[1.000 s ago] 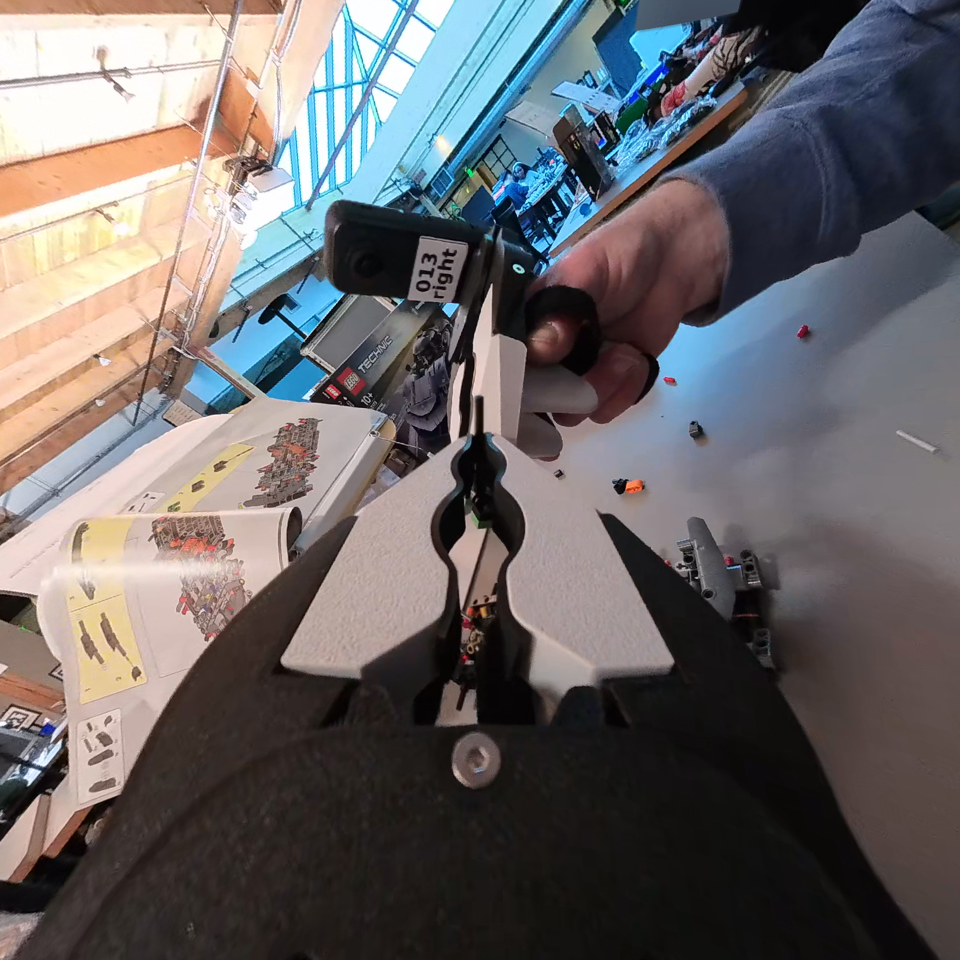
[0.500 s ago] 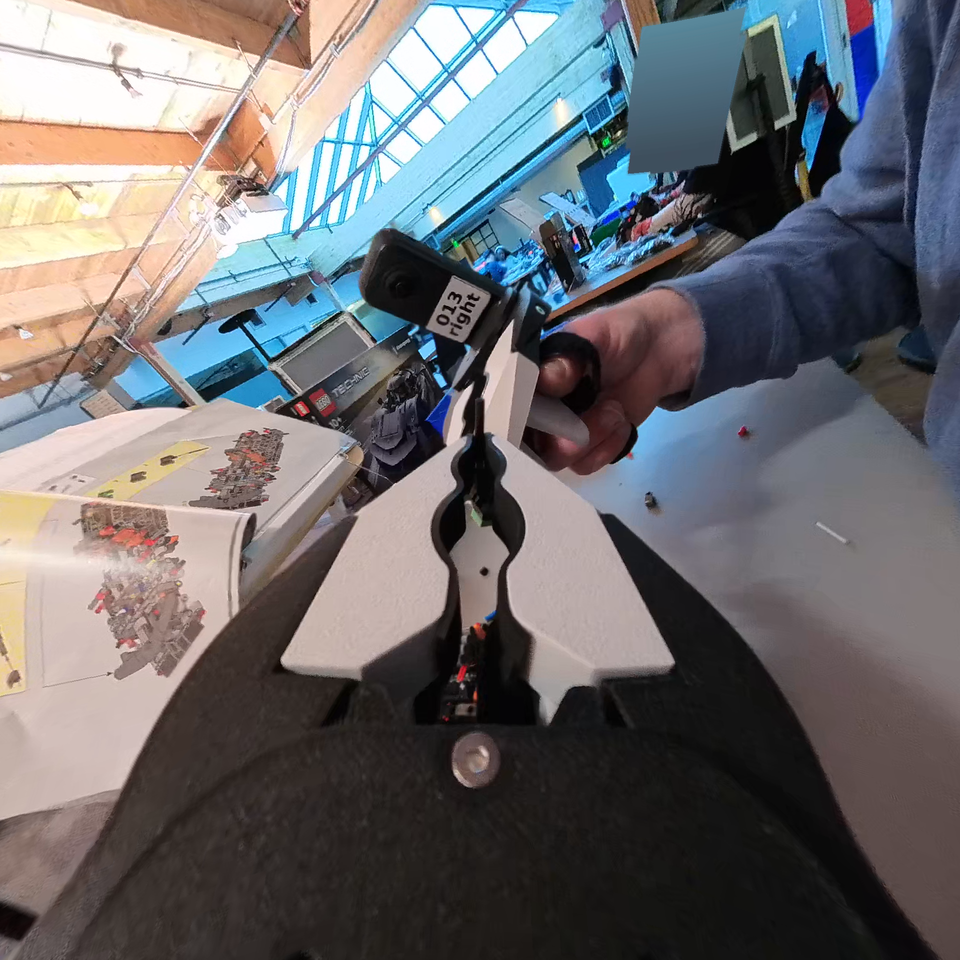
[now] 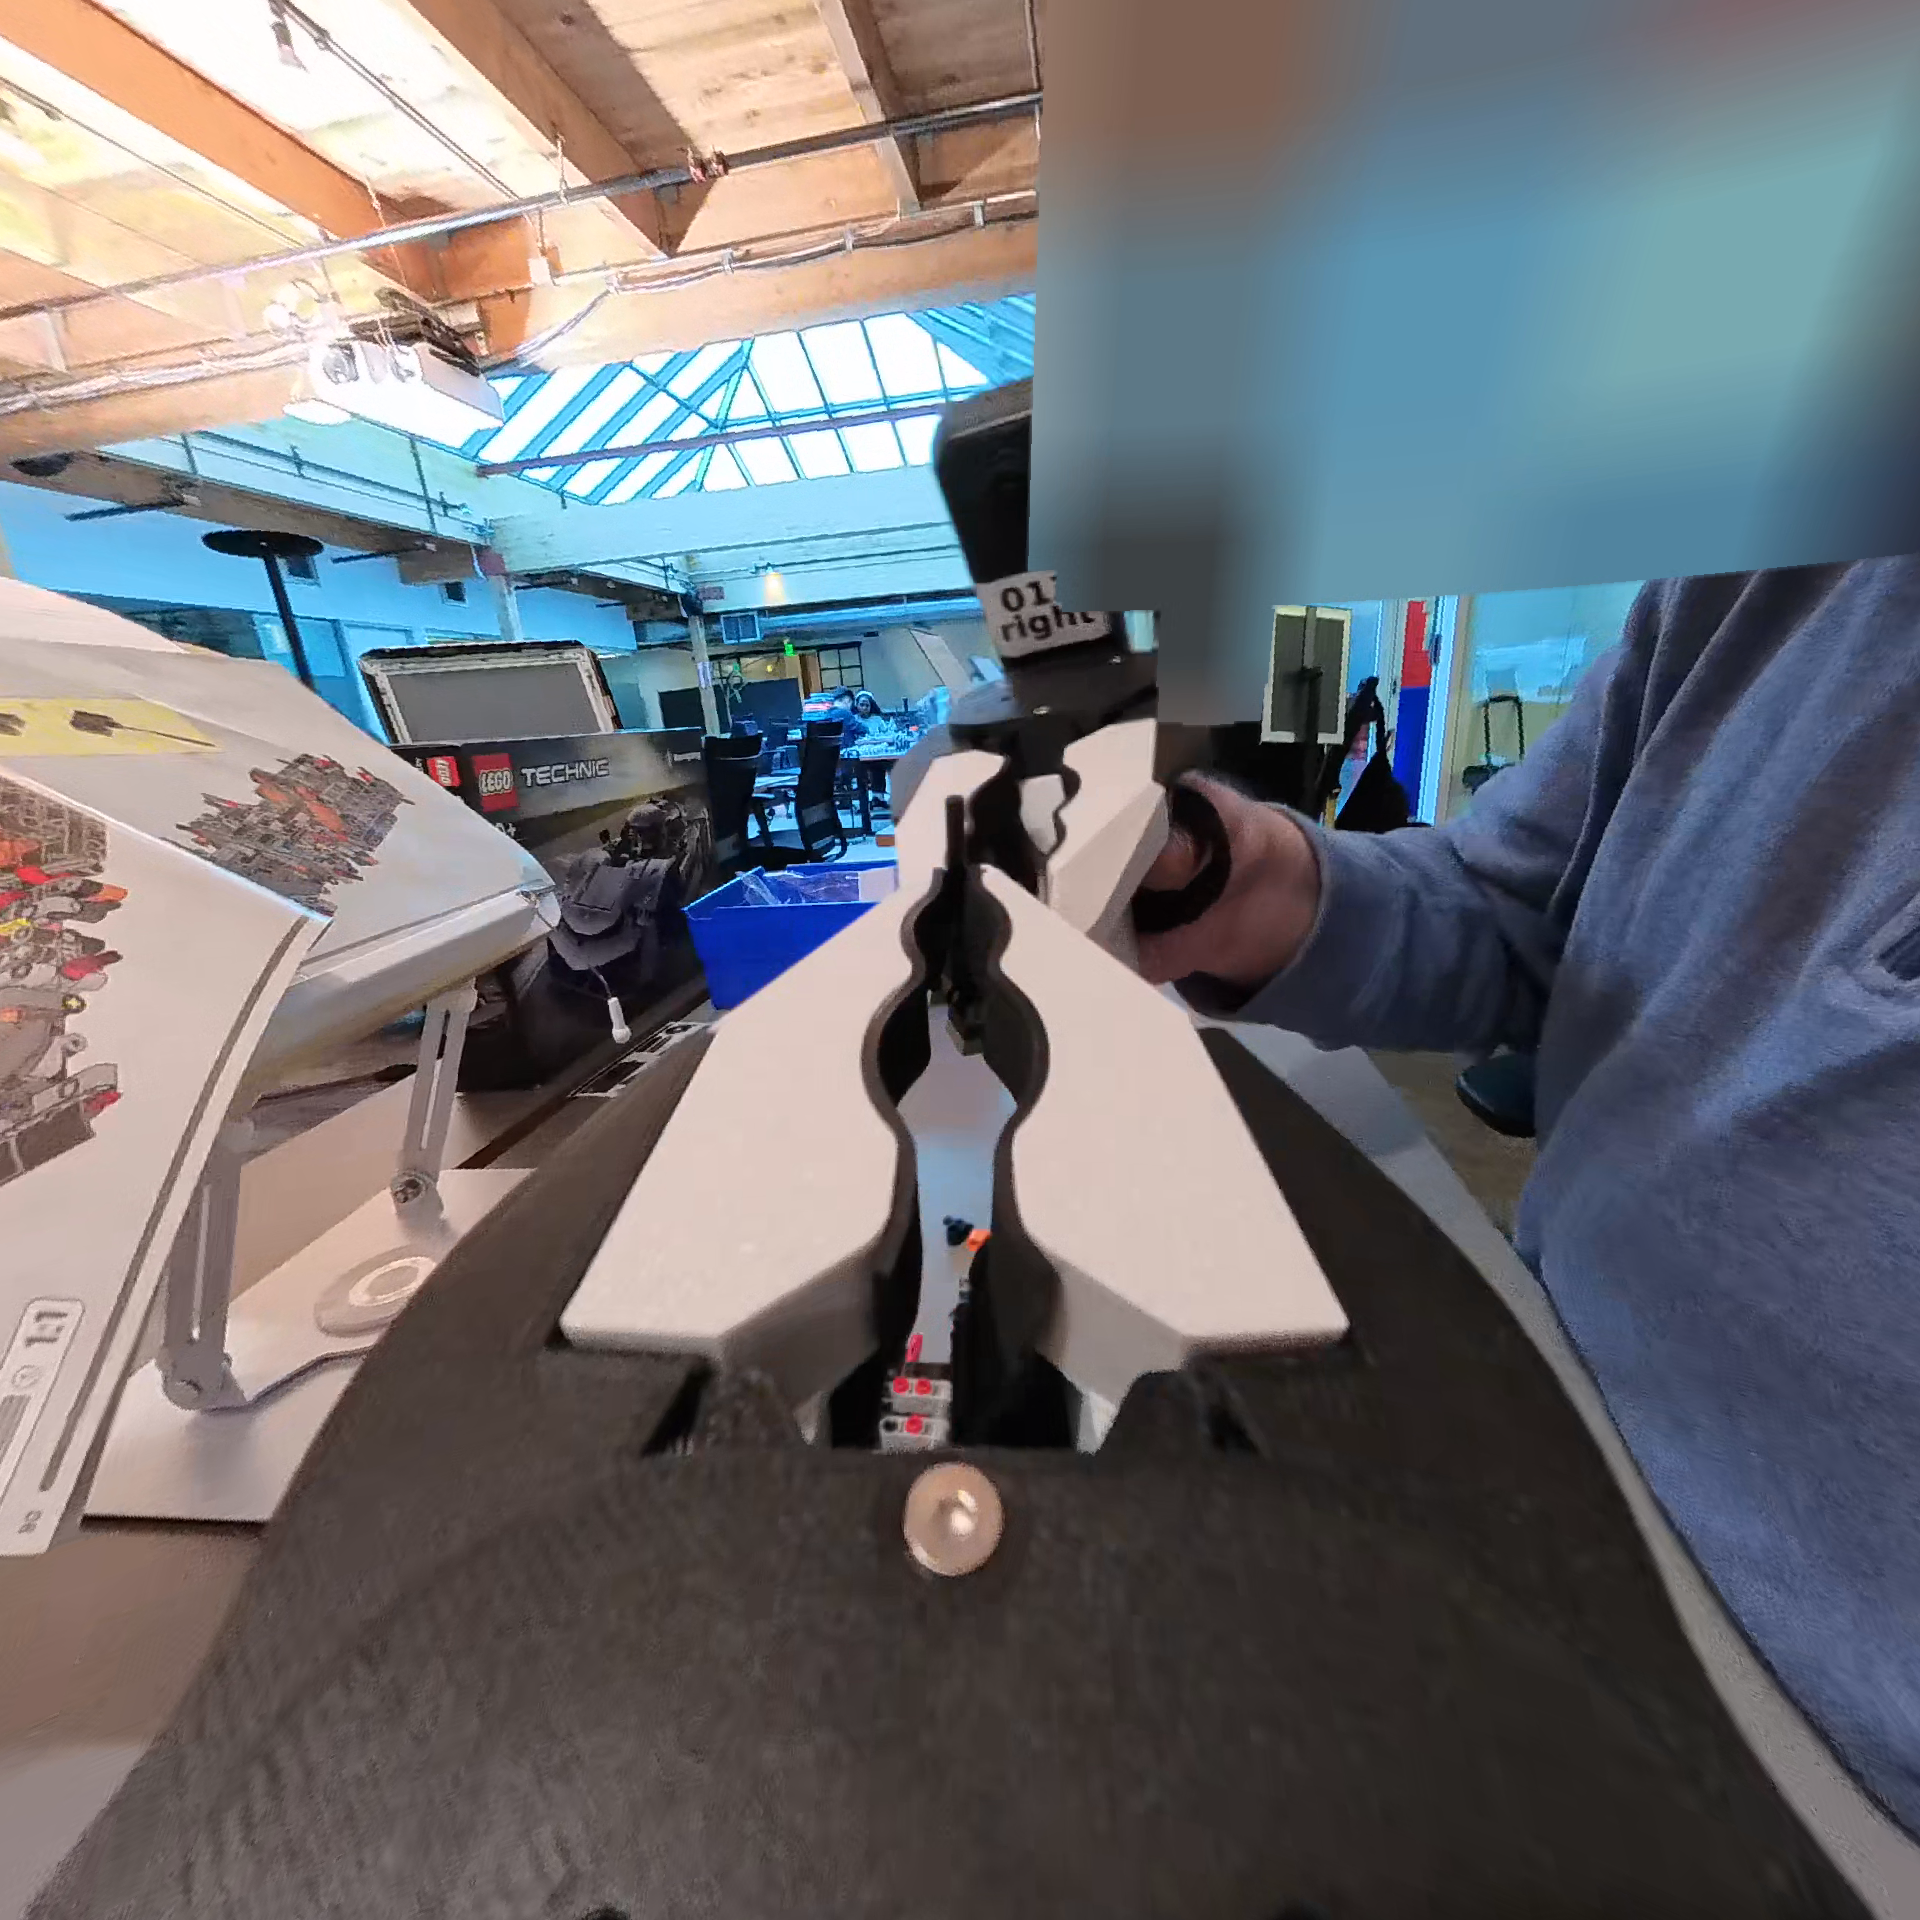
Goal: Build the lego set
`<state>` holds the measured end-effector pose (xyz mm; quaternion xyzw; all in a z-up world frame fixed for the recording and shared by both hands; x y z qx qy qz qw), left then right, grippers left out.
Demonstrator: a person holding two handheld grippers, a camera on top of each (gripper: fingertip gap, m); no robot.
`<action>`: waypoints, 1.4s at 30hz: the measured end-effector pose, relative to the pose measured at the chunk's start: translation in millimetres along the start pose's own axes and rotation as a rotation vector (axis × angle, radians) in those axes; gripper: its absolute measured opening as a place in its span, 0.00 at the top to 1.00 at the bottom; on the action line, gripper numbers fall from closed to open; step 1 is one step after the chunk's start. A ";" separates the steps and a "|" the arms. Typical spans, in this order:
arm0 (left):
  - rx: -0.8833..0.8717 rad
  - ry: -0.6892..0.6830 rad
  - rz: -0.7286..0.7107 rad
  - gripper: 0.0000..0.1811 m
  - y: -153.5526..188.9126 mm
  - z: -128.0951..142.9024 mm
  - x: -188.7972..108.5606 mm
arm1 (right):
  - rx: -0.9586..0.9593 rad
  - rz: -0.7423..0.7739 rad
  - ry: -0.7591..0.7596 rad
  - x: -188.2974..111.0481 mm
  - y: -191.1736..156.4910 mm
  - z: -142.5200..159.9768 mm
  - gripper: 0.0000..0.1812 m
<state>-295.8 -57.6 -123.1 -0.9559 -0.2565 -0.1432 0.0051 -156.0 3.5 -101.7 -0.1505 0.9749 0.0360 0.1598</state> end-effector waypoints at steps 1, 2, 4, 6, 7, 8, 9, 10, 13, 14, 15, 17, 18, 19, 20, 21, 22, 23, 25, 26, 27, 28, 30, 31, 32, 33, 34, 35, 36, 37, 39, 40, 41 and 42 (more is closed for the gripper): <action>0.015 -0.005 -0.001 1.00 1.1 0.3 0.8 | 0.044 -0.024 0.012 0.5 2.7 0.0 0.89; 0.031 -0.010 0.001 1.00 2.9 0.3 1.4 | 0.096 -0.050 0.033 0.3 5.4 -0.1 0.89; 0.103 -0.043 -0.021 1.00 6.0 1.5 2.9 | 0.191 -0.106 0.064 -0.2 9.0 0.9 0.90; 0.179 -0.084 -0.026 1.00 11.2 2.4 5.4 | 0.232 -0.127 0.060 1.2 9.8 4.8 0.92; 0.208 -0.099 -0.025 1.00 13.8 2.9 6.8 | 0.238 -0.131 0.056 2.1 9.4 6.8 0.94; 0.237 -0.112 -0.028 1.00 15.8 3.6 8.1 | 0.244 -0.134 0.055 2.5 8.9 8.4 0.95; 0.255 -0.119 -0.028 1.00 17.6 4.3 9.1 | 0.248 -0.142 0.055 2.7 8.1 9.6 0.95; 0.265 -0.123 -0.027 1.00 19.0 4.9 9.9 | 0.249 -0.149 0.053 2.6 7.2 10.8 0.95; 0.279 -0.106 -0.030 1.00 21.3 3.9 10.0 | 0.253 -0.135 0.056 1.4 7.3 13.1 0.87; 0.284 -0.096 -0.032 1.00 21.8 2.3 9.6 | 0.264 -0.138 0.057 1.1 7.3 14.2 0.85; 0.292 -0.092 -0.031 1.00 22.6 0.8 9.4 | 0.283 -0.151 0.066 0.9 7.2 15.2 0.85; 0.306 -0.092 -0.019 1.00 25.3 -1.0 10.0 | 0.323 -0.206 0.095 1.1 5.6 16.3 0.90; 0.321 -0.097 -0.015 1.00 26.9 -1.1 10.7 | 0.333 -0.238 0.108 1.4 3.8 16.6 0.92; 0.331 -0.103 -0.006 1.00 29.0 -0.8 11.7 | 0.340 -0.267 0.115 2.2 1.9 16.7 0.93; 0.337 -0.103 0.000 1.00 30.7 -1.1 12.3 | 0.345 -0.292 0.124 3.1 -0.2 16.6 0.95; 0.341 -0.098 0.006 1.00 32.3 -1.8 12.6 | 0.347 -0.312 0.135 3.8 -2.0 16.6 0.96; 0.343 -0.098 0.011 1.00 33.5 -2.5 12.8 | 0.351 -0.324 0.145 4.3 -3.2 16.8 0.96; 0.348 -0.098 0.011 1.00 34.1 -2.7 12.9 | 0.354 -0.331 0.156 4.3 -3.6 17.1 0.96; 0.345 -0.096 0.015 1.00 34.7 -3.4 12.7 | 0.346 -0.333 0.174 3.2 -4.2 17.6 0.97; 0.334 -0.090 0.020 1.00 34.7 -3.7 12.6 | 0.334 -0.327 0.182 2.3 -4.4 17.3 0.97; 0.317 -0.082 0.029 1.00 34.6 -4.3 12.5 | 0.318 -0.320 0.188 1.2 -5.0 16.6 0.97; 0.302 -0.072 0.037 1.00 34.5 -4.9 12.3 | 0.300 -0.314 0.193 0.3 -6.0 15.7 0.97; 0.276 -0.060 0.048 1.00 34.1 -5.6 12.7 | 0.264 -0.291 0.196 -0.9 -7.7 14.2 0.97; 0.262 -0.052 0.053 1.00 33.7 -5.9 12.9 | 0.251 -0.284 0.195 -1.3 -8.3 13.7 0.97; 0.247 -0.043 0.055 1.00 32.8 -6.2 12.9 | 0.244 -0.275 0.200 -1.8 -8.4 13.0 0.97; 0.228 -0.035 0.061 1.00 31.8 -6.5 12.5 | 0.236 -0.268 0.204 -2.4 -8.4 12.5 0.97; 0.215 -0.029 0.065 1.00 31.0 -6.4 12.3 | 0.229 -0.264 0.205 -2.7 -8.6 12.2 0.97; 0.210 -0.026 0.062 1.00 30.3 -5.9 12.4 | 0.226 -0.258 0.204 -2.9 -8.4 12.1 0.97; 0.203 -0.026 0.061 1.00 29.9 -5.5 12.8 | 0.225 -0.251 0.204 -3.0 -7.9 12.4 0.97; 0.196 -0.025 0.062 1.00 29.9 -5.5 13.2 | 0.229 -0.249 0.207 -3.0 -7.6 12.7 0.97; 0.206 -0.030 0.036 0.97 29.2 -5.6 14.1 | 0.242 -0.236 0.220 -4.2 -6.0 13.2 0.97; 0.219 -0.030 0.005 0.93 28.2 -6.6 13.4 | 0.248 -0.230 0.229 -5.3 -4.9 13.3 0.97; 0.239 -0.027 -0.023 0.89 27.9 -8.3 11.5 | 0.257 -0.223 0.241 -6.7 -3.5 13.5 0.97; 0.265 -0.043 -0.059 0.86 27.5 -9.1 9.7 | 0.269 -0.213 0.253 -8.4 -1.9 13.9 0.97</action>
Point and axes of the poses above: each gripper's, where its closed fingertips meet, x out along the fingers, z out of its underside, y = z × x across the jaws, the point moved 8 cm from there along -x, back along the fingers, and after that the axes turned 8 degrees about -x, right-handed, at the moved point
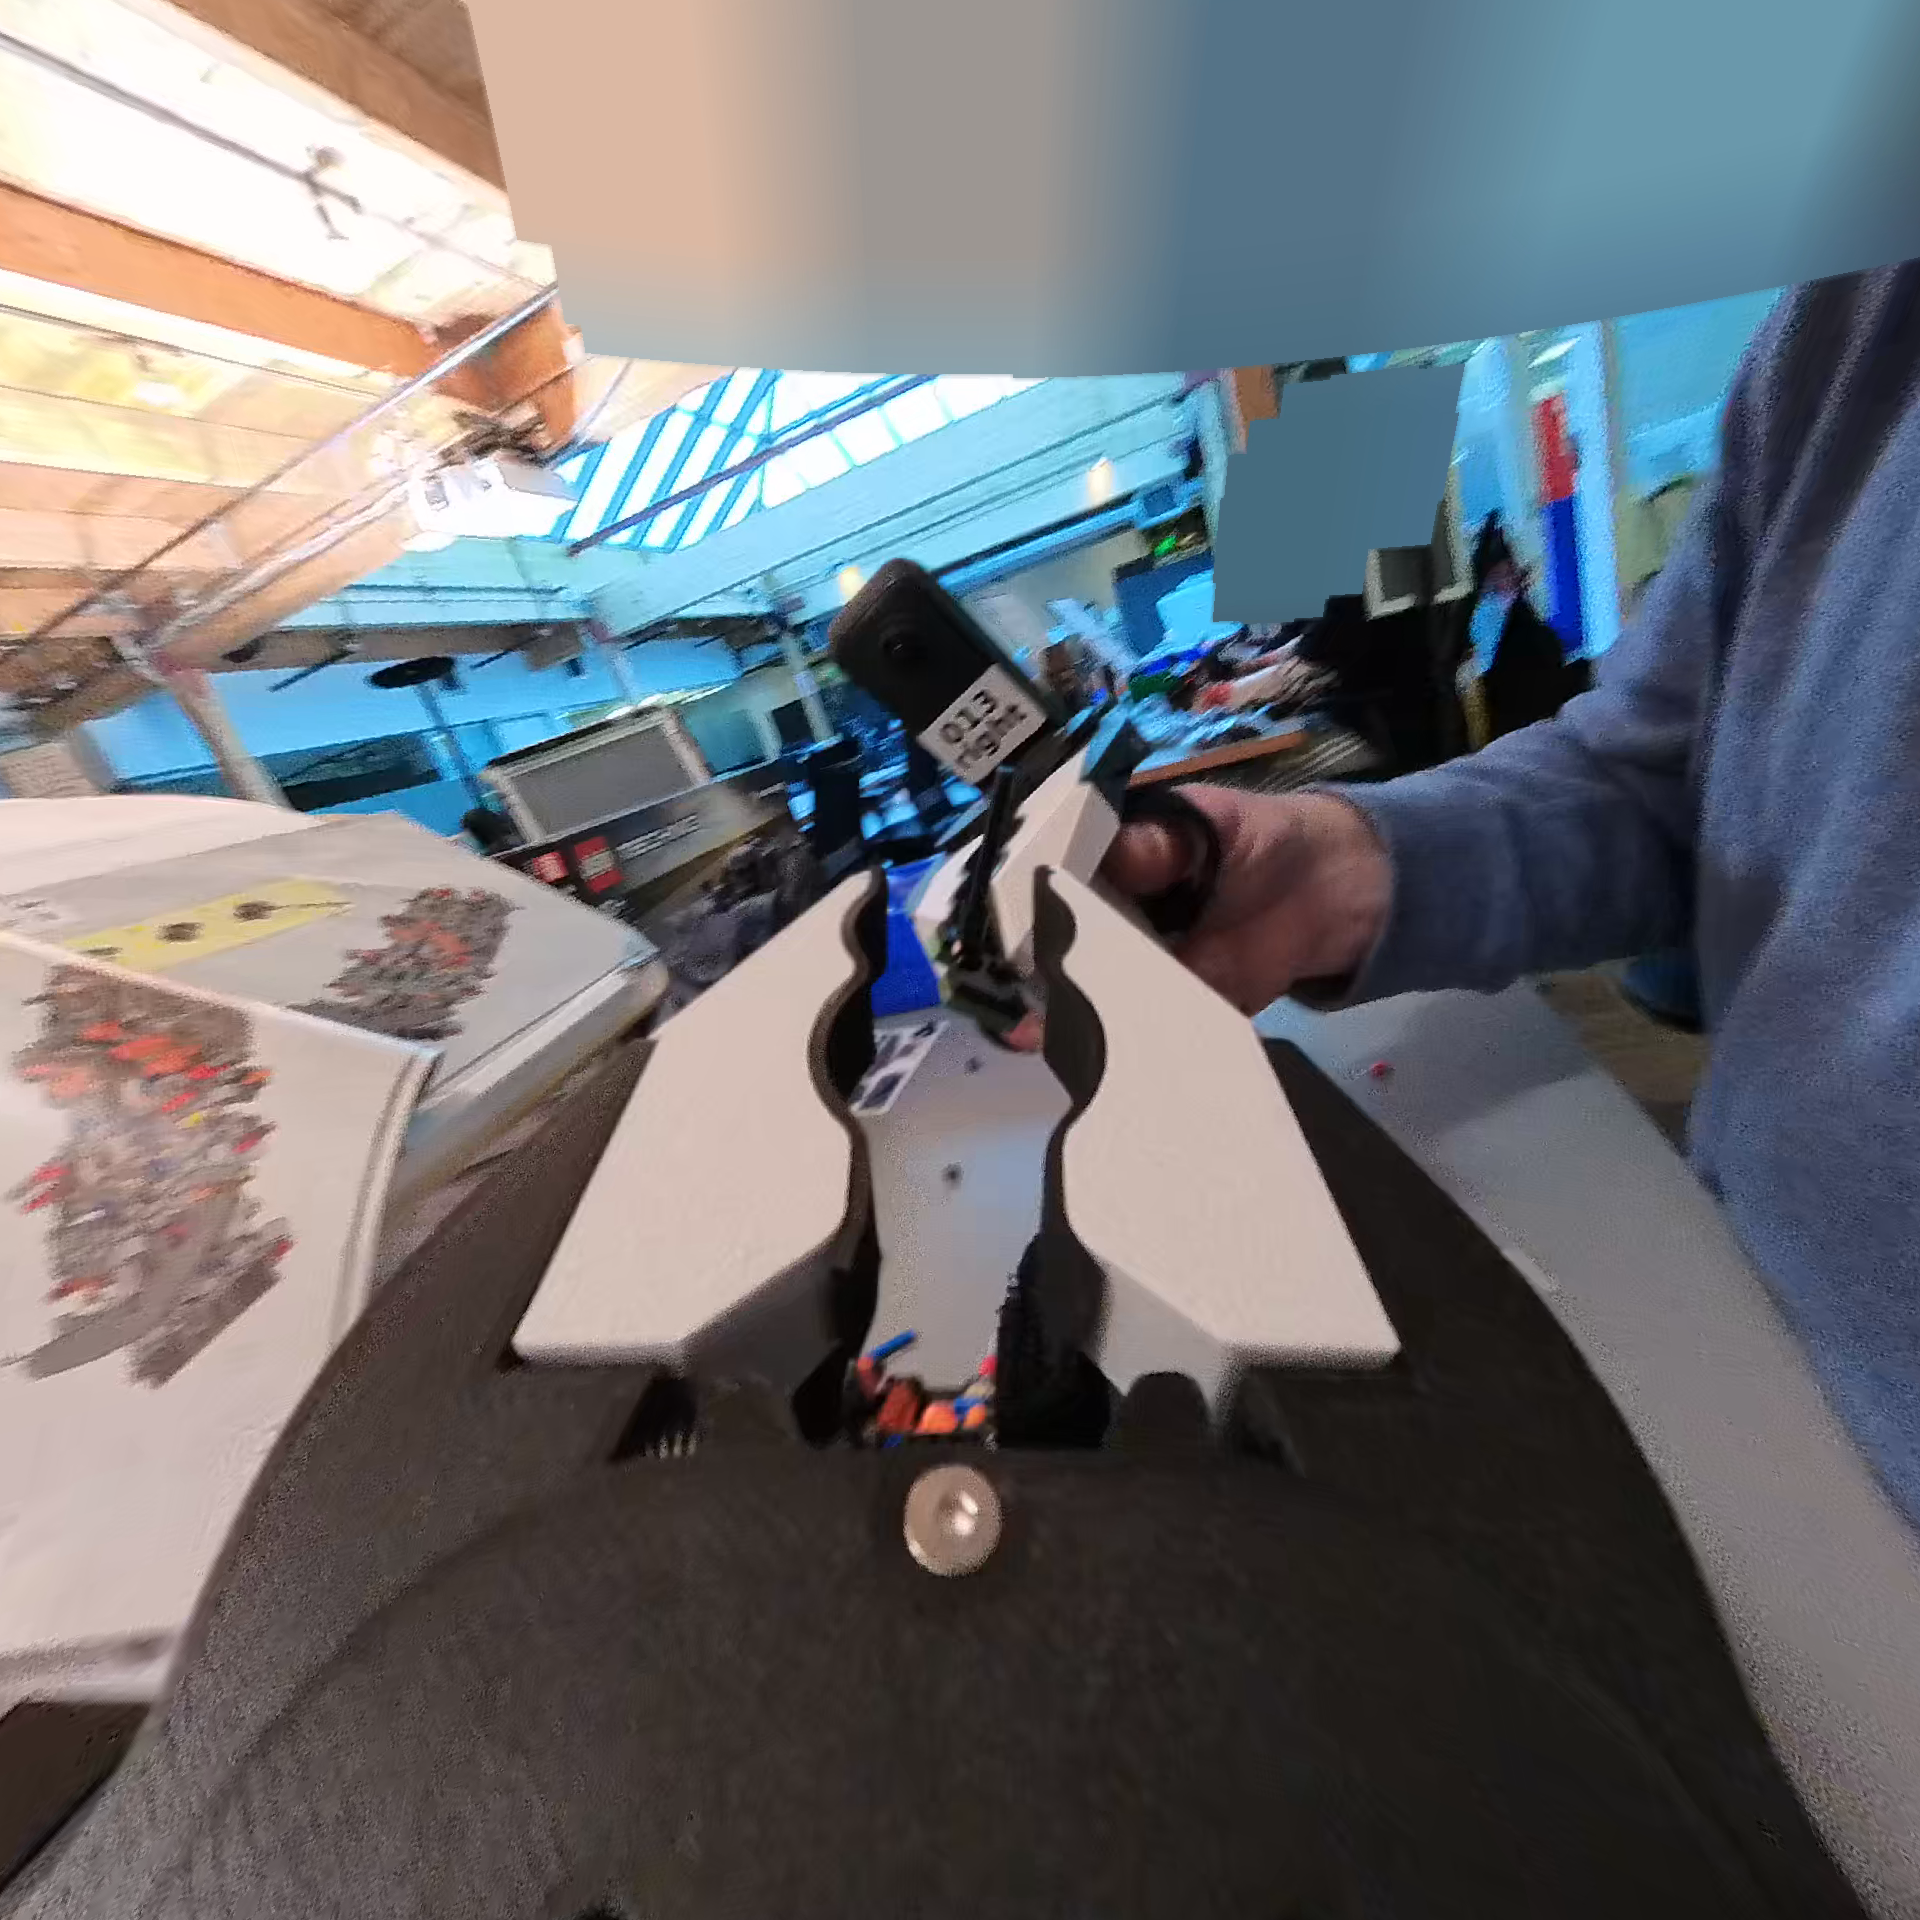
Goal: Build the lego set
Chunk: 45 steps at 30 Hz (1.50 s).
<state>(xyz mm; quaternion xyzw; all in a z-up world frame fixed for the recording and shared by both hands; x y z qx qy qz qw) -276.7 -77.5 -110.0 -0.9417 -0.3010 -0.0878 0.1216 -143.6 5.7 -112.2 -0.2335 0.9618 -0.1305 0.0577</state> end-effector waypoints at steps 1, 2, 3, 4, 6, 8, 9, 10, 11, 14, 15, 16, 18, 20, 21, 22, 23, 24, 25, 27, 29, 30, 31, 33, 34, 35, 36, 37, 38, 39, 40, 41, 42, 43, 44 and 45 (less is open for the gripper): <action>0.039 -0.032 -0.047 0.84 -0.2 0.8 -0.9 | 0.010 0.005 0.011 -1.9 1.0 0.0 0.97; 0.085 -0.068 -0.097 0.84 0.3 2.3 -0.9 | 0.020 0.010 0.019 -3.7 2.1 0.5 0.97; 0.128 -0.091 -0.119 0.85 3.5 3.6 0.3 | 0.032 0.019 0.025 -5.1 3.2 1.7 0.98; 0.165 -0.121 -0.125 0.85 8.1 5.7 2.8 | 0.045 0.021 0.029 -6.0 4.1 3.4 0.98; 0.241 -0.187 -0.171 0.89 14.0 12.0 8.9 | 0.079 0.027 0.047 -7.6 6.1 7.1 0.98; 0.306 -0.231 -0.202 0.89 18.2 17.4 12.6 | 0.117 0.027 0.063 -9.6 8.0 11.0 0.98; 0.328 -0.246 -0.219 0.90 18.6 19.2 13.6 | 0.132 0.030 0.070 -10.7 8.8 13.2 0.98; 0.348 -0.251 -0.228 0.92 19.1 20.1 14.2 | 0.144 0.032 0.073 -11.7 9.3 15.4 0.98; 0.362 -0.261 -0.232 0.93 19.2 21.1 15.1 | 0.154 0.032 0.076 -12.4 9.4 17.3 0.98; 0.380 -0.274 -0.233 0.93 19.1 23.0 17.1 | 0.187 0.031 0.091 -15.3 10.4 20.9 0.98; 0.390 -0.279 -0.241 0.93 18.9 23.5 17.9 | 0.194 0.032 0.096 -16.2 10.7 21.3 0.98; 0.398 -0.284 -0.247 0.93 18.9 24.1 18.5 | 0.196 0.038 0.098 -16.9 11.0 21.7 0.98; 0.417 -0.273 -0.272 0.92 18.7 23.3 18.7 | 0.204 0.039 0.103 -17.8 11.2 21.9 0.98; 0.432 -0.273 -0.288 0.90 18.0 23.1 18.3 | 0.211 0.042 0.110 -18.6 11.5 22.2 0.98; 0.445 -0.268 -0.289 0.90 18.5 22.9 17.7 | 0.215 0.041 0.113 -18.9 11.6 22.3 0.98; 0.452 -0.277 -0.285 0.91 18.7 23.6 17.8 | 0.221 0.039 0.119 -19.4 11.8 22.4 0.98; 0.451 -0.286 -0.283 0.91 18.6 24.3 18.3 | 0.226 0.041 0.121 -19.8 12.3 22.9 0.98; 0.452 -0.289 -0.278 0.91 18.9 24.6 18.8 | 0.229 0.041 0.120 -19.9 12.6 23.6 0.98; 0.458 -0.293 -0.274 0.91 19.3 25.0 19.4 | 0.235 0.037 0.121 -19.9 12.7 24.3 0.98; 0.465 -0.305 -0.261 0.92 20.7 26.5 21.0 | 0.246 0.037 0.124 -20.5 13.2 25.8 0.98; 0.467 -0.315 -0.249 0.91 20.8 28.6 21.1 | 0.253 0.044 0.123 -21.1 13.3 27.3 0.98; 0.470 -0.323 -0.236 0.90 21.2 29.5 20.7 | 0.254 0.050 0.126 -21.9 13.3 27.8 0.98; 0.462 -0.326 -0.228 0.89 20.7 29.9 20.6 | 0.258 0.048 0.128 -22.6 13.0 28.2 0.98; 0.449 -0.334 -0.221 0.87 19.8 31.7 21.3 | 0.265 0.050 0.133 -23.9 12.9 29.4 0.98; 0.461 -0.341 -0.224 0.87 19.4 33.5 21.7 | 0.269 0.049 0.137 -24.5 12.9 29.9 0.98; 0.462 -0.353 -0.221 0.86 19.1 35.8 22.5 | 0.274 0.049 0.143 -25.1 13.0 30.2 0.98; 0.460 -0.360 -0.217 0.85 19.1 37.7 23.1 | 0.275 0.052 0.148 -25.8 13.2 30.6 0.98; 0.462 -0.356 -0.218 0.86 19.5 38.7 23.5 | 0.276 0.053 0.150 -26.1 13.2 30.9 0.98; 0.462 -0.357 -0.220 0.86 19.4 39.4 24.1 | 0.279 0.051 0.151 -26.2 13.0 31.3 0.98; 0.468 -0.354 -0.228 0.88 19.3 39.3 24.7 | 0.281 0.050 0.152 -26.3 12.9 31.8 0.98; 0.472 -0.351 -0.229 0.89 19.5 39.2 25.3 | 0.283 0.049 0.152 -26.1 12.9 32.2 0.98; 0.474 -0.354 -0.229 0.90 19.4 39.2 25.5 | 0.284 0.048 0.152 -26.1 12.9 32.6 0.98; 0.475 -0.354 -0.232 0.92 19.0 38.7 25.4 | 0.287 0.046 0.152 -26.3 12.9 33.2 0.98; 0.476 -0.355 -0.231 0.92 18.7 38.6 25.2 | 0.289 0.045 0.152 -26.3 13.0 33.6 0.98; 0.478 -0.356 -0.230 0.92 18.7 38.9 25.2 | 0.291 0.045 0.152 -26.4 12.9 33.9 0.98; 0.480 -0.357 -0.231 0.92 18.8 39.1 25.3 | 0.291 0.045 0.152 -26.5 13.0 34.1 0.98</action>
Point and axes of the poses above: each gripper's, where its closed fingertips meet, x out along the fingers, z out of its underside, y = z × x across the jaws, the point moved 8 cm from there along -x, back along the fingers, and after that the axes turned 8 degrees about -x, right-handed, at the moved point
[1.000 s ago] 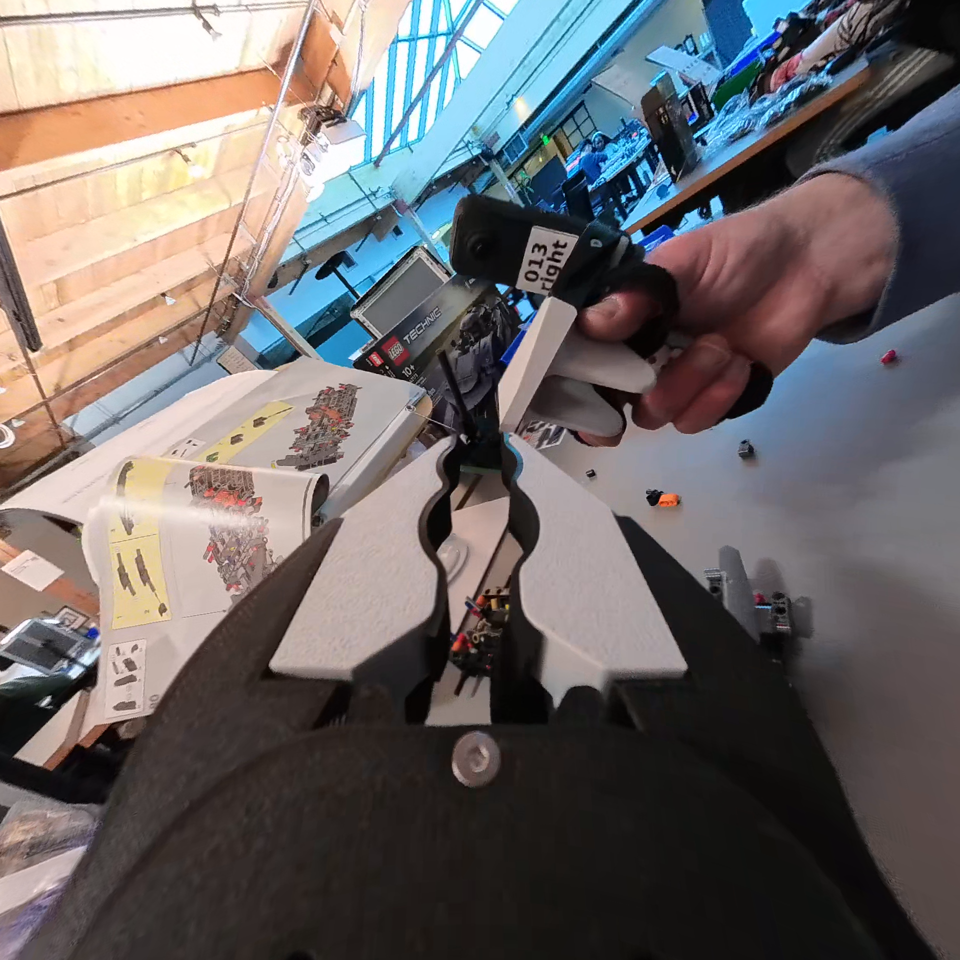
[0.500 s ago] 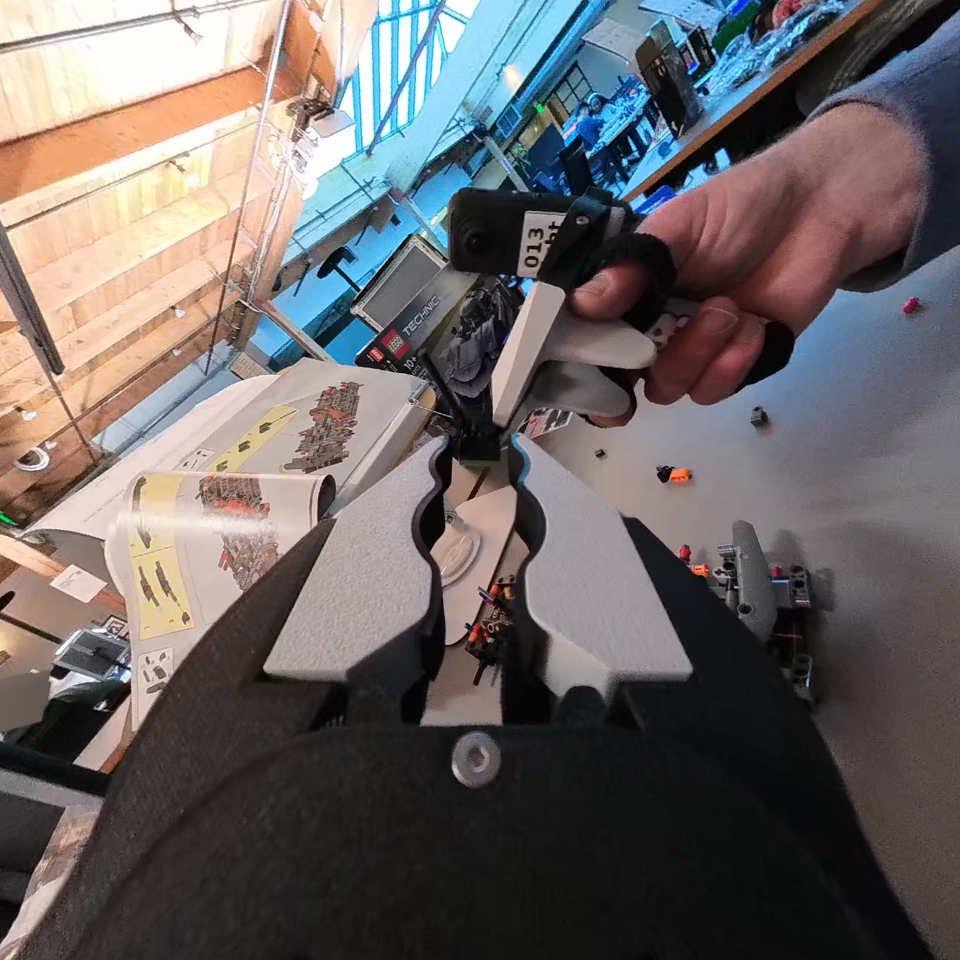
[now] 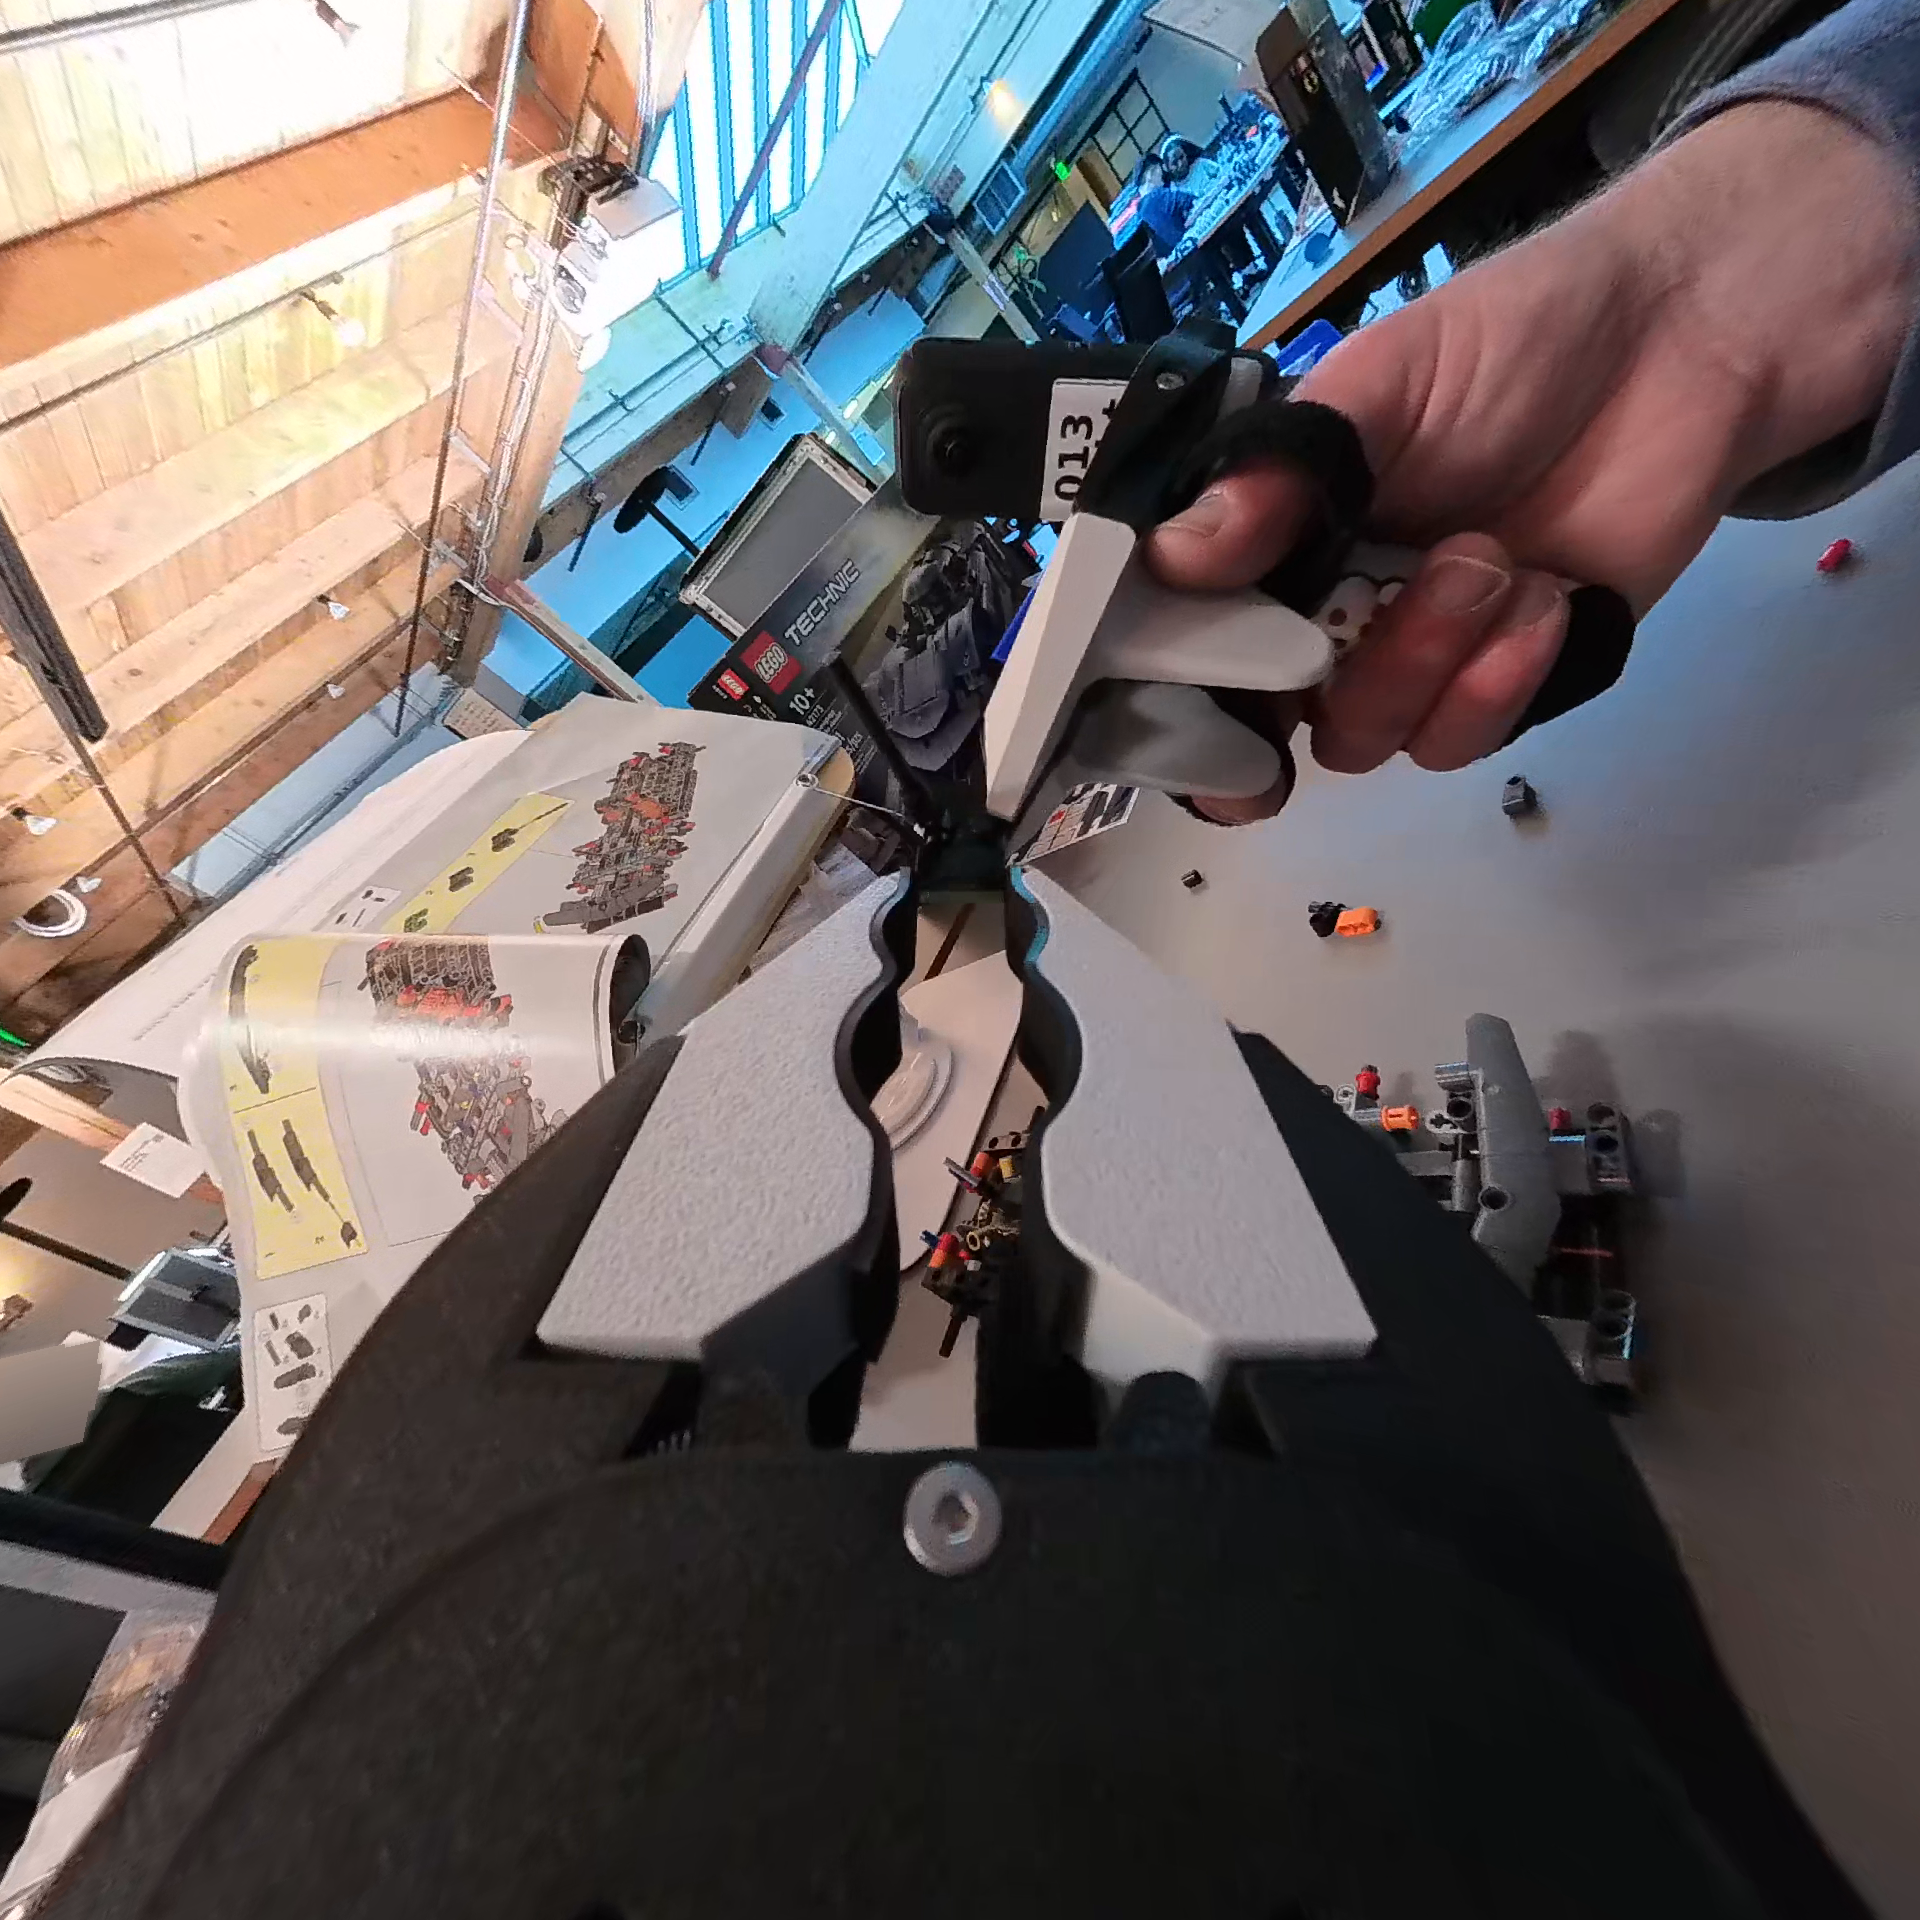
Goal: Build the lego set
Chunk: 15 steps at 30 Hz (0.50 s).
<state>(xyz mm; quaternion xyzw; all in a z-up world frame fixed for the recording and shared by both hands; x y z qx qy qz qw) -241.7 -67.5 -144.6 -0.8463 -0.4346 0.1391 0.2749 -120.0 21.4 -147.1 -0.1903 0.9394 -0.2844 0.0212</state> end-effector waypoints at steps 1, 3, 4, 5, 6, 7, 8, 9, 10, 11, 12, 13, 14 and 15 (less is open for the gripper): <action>0.001 -0.001 -0.002 0.92 0.3 0.1 0.2 | 0.000 0.001 0.000 -0.2 0.1 0.0 0.98; 0.002 -0.001 -0.003 0.92 0.6 0.1 0.2 | -0.002 0.004 -0.001 -0.4 0.0 0.0 0.98; 0.000 -0.002 -0.003 0.92 0.4 0.1 0.2 | -0.008 0.007 -0.001 -0.4 -0.4 0.0 0.98; -0.004 -0.003 -0.002 0.92 0.3 0.0 0.3 | -0.017 0.014 -0.003 -0.4 -0.9 -0.2 0.98; -0.012 -0.002 0.000 0.92 -0.1 -0.2 0.3 | -0.026 0.022 -0.005 -0.4 -1.5 -0.5 0.98; -0.031 -0.004 0.001 0.92 -1.0 -0.2 0.6 | -0.041 0.037 -0.007 -0.8 -1.8 -1.2 0.96; -0.058 -0.004 0.003 0.92 -2.3 -0.2 0.9 | -0.067 0.067 -0.010 -1.6 -2.0 -2.2 0.93; -0.094 -0.003 0.001 0.92 -4.5 -0.3 0.9 | -0.112 0.111 -0.018 -3.3 -2.4 -3.9 0.89; -0.134 -0.002 -0.010 0.92 -7.6 -0.3 0.6 | -0.186 0.175 -0.041 -5.1 -3.7 -5.4 0.87; -0.171 -0.019 -0.027 0.92 -10.9 0.4 1.2 | -0.285 0.254 -0.077 -6.6 -6.7 -6.8 0.85; -0.179 -0.047 -0.045 0.92 -12.6 1.1 2.5 | -0.388 0.334 -0.116 -6.9 -11.6 -8.3 0.84; -0.159 -0.092 -0.075 0.92 -13.1 2.0 4.8 | -0.475 0.411 -0.162 -6.0 -16.8 -9.7 0.83; -0.123 -0.145 -0.100 0.92 -11.8 2.4 8.0 | -0.540 0.490 -0.207 -4.3 -20.6 -10.9 0.82; -0.073 -0.199 -0.116 0.92 -9.0 2.4 12.3 | -0.578 0.553 -0.237 -2.3 -23.4 -12.8 0.80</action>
Point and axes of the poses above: each gripper's, where its closed fingertips meet, x out along the fingers, z out of its underside, y = z × x across the jaws, the point moved 8 cm from there along -x, back along the fingers, and after that the axes turned 8 degrees about -x, right-handed, at the moved point
